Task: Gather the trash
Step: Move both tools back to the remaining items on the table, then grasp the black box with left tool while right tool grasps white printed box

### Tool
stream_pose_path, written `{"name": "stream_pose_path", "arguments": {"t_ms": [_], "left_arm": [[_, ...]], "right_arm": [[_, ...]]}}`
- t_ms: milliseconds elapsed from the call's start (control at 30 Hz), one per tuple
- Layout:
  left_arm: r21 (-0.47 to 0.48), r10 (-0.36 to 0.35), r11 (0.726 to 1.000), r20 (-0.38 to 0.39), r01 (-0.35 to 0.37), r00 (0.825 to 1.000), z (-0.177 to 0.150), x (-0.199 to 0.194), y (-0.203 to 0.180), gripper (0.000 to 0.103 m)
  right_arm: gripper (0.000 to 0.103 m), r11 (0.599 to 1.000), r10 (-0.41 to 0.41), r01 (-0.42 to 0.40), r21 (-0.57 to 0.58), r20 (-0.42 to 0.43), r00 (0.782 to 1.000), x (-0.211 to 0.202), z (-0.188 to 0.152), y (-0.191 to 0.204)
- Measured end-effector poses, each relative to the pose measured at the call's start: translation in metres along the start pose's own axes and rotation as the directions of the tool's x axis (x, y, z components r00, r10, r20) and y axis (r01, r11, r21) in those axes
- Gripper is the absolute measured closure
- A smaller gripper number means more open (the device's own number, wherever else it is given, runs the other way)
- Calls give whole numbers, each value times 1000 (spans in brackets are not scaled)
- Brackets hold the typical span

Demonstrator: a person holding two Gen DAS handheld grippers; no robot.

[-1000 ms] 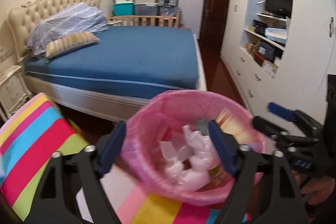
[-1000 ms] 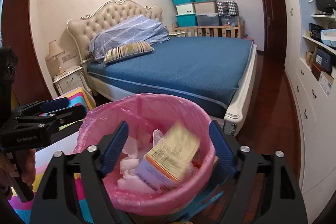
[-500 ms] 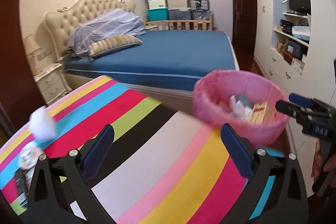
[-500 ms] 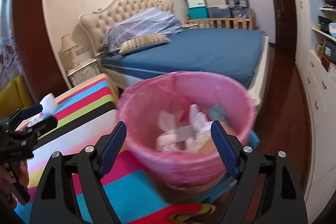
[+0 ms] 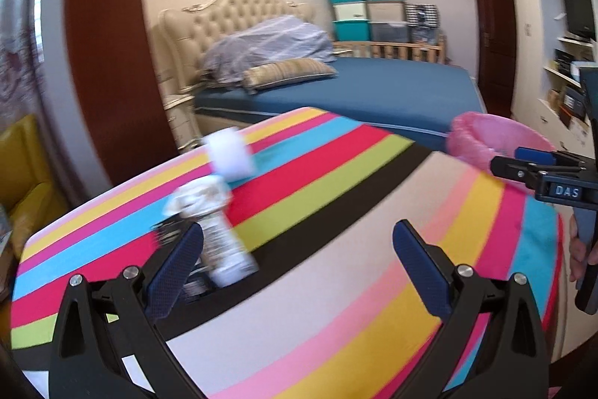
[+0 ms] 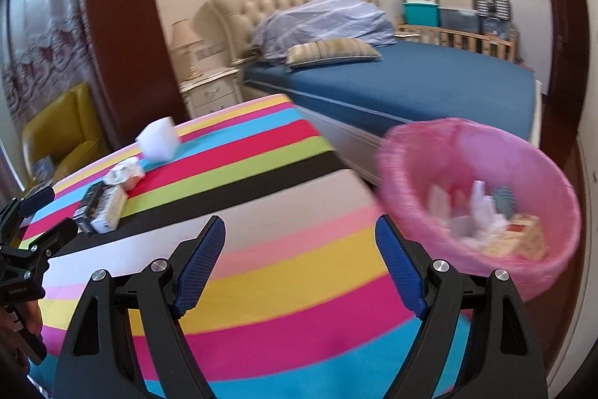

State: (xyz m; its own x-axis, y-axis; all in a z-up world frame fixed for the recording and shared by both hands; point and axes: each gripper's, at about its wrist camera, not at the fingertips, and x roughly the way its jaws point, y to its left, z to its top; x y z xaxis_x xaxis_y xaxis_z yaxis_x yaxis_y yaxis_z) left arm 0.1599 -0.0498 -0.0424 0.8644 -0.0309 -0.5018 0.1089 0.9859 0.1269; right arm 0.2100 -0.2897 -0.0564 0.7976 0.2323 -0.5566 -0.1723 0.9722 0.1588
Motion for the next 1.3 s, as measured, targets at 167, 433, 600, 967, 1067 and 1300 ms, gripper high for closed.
{"name": "stream_pose_path", "arguments": {"t_ms": [167, 433, 600, 967, 1067, 1300], "left_arm": [[-123, 93, 988, -27, -96, 995, -7, -2, 54, 5], [-263, 147, 949, -117, -174, 982, -6, 24, 100, 5], [-249, 164, 948, -155, -199, 974, 0, 44, 104, 6], [-283, 110, 944, -223, -173, 968, -7, 73, 116, 36], [-265, 97, 952, -220, -155, 971, -10, 71, 118, 54], [-292, 40, 949, -268, -120, 963, -16, 81, 126, 65]], "right_arm": [[24, 998, 49, -50, -43, -11, 999, 10, 4, 43], [24, 985, 114, -121, -125, -62, 992, 32, 1, 100], [24, 975, 152, -163, -150, -85, 985, 45, 1, 125], [24, 971, 164, -183, -153, -127, 978, 69, 7, 144], [24, 969, 172, -194, -155, -145, 974, 77, 8, 153], [24, 961, 179, -207, -185, -161, 971, 86, 4, 176]]}}
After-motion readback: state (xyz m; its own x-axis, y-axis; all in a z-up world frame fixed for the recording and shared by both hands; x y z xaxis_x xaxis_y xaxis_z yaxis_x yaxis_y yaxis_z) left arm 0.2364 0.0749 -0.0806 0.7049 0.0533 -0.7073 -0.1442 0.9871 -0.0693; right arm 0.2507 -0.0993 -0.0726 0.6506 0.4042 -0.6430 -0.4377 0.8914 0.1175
